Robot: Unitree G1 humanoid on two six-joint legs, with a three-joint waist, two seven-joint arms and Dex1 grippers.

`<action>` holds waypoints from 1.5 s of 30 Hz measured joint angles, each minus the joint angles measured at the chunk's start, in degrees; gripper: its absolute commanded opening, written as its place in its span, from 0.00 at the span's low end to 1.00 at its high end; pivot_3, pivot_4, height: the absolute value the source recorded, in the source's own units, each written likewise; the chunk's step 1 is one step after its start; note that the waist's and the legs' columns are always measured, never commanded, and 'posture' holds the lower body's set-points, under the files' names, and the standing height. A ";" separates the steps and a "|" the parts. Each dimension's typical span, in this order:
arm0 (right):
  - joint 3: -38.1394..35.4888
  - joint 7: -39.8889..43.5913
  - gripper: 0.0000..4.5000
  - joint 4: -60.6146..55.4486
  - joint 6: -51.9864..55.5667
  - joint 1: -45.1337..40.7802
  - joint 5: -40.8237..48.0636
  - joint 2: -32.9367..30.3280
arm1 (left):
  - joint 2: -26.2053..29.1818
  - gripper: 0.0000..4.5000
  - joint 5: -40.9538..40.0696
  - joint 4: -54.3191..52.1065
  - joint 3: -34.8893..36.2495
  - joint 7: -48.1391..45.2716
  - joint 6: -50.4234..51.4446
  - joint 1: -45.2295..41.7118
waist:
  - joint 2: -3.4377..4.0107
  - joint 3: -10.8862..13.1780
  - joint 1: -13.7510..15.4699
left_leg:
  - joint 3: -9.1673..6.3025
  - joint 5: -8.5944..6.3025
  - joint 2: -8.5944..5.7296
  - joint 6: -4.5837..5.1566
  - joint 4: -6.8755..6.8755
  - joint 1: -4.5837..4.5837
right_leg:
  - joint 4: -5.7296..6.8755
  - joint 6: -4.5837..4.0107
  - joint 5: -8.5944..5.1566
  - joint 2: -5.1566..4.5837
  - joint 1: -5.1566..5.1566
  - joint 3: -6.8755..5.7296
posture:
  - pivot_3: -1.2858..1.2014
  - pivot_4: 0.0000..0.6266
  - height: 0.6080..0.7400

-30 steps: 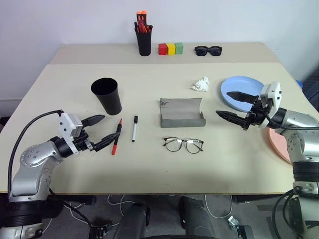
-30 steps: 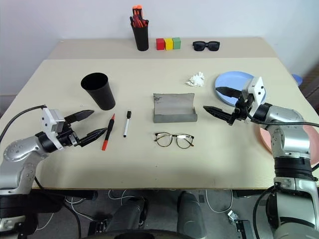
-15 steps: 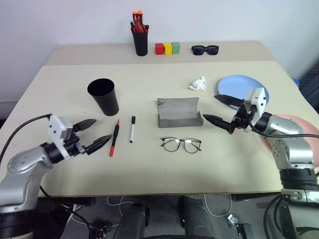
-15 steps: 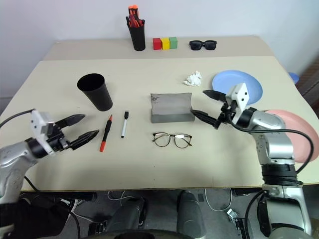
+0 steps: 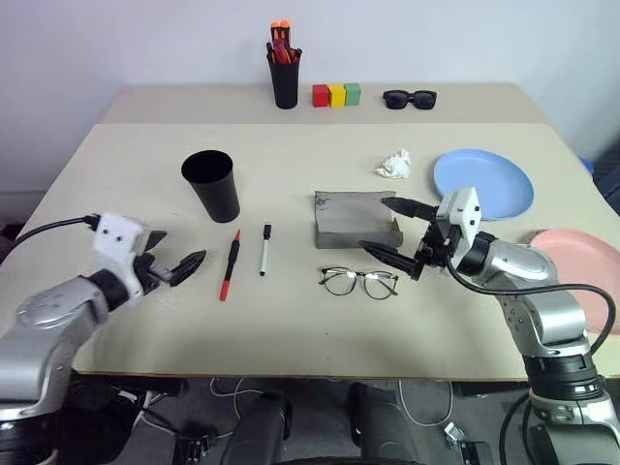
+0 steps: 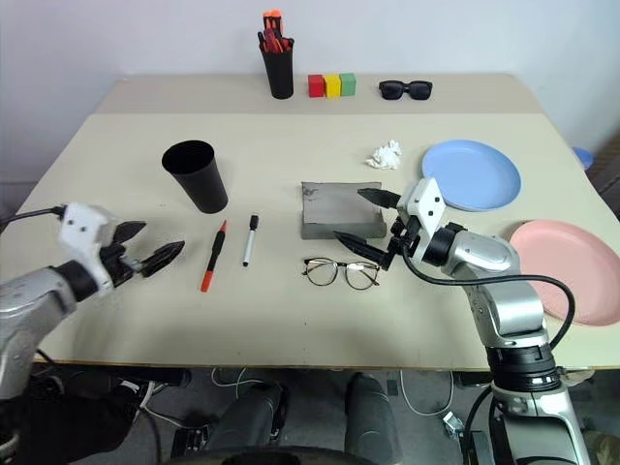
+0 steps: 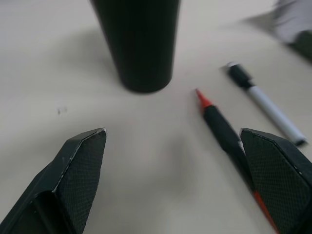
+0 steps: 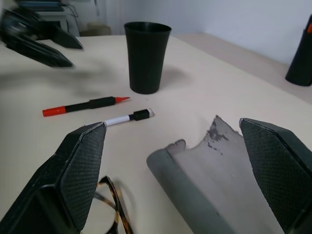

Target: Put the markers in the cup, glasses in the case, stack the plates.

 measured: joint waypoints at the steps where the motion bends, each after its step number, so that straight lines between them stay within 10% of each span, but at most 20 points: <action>1: 0.03 -0.13 0.99 0.00 -0.21 0.22 -0.10 0.07 | -0.55 1.00 0.04 -0.57 -0.37 1.99 3.10 -1.17 | 0.00 0.00 -0.08 | 0.00 0.00 0.00 0.00 -0.01 0.01 | 0.02 0.00 0.00 0.00 0.00 0.00 | 0.52 0.24 1.00; 14: 1.36 -3.09 0.99 0.01 -2.60 2.10 -1.68 1.85 | -13.16 1.00 -2.62 -2.86 -2.47 13.84 27.70 -15.18 | -0.02 -0.01 -0.38 | 0.01 -0.01 0.01 -0.04 0.00 0.00 | 0.00 0.00 0.00 0.06 -0.02 0.03 | 0.52 0.24 1.00; 40: 0.08 -3.24 0.99 -0.34 -1.59 4.15 -2.03 0.30 | -18.98 1.00 5.04 -0.61 -7.01 17.01 31.41 -18.61 | -0.03 0.00 -1.09 | 0.09 -0.01 0.01 -0.08 0.01 0.00 | -0.02 0.02 -0.01 0.07 -0.02 0.11 | 0.52 0.24 1.00; 45: 0.09 -3.05 1.00 -0.34 -1.47 4.12 -2.05 0.27 | -21.05 0.60 6.49 -0.56 -5.59 18.27 31.40 -17.29 | -0.04 0.01 -1.08 | 0.09 -0.01 0.01 -0.08 0.01 0.00 | -0.02 0.02 -0.01 0.07 -0.02 0.11 | 0.52 0.24 1.00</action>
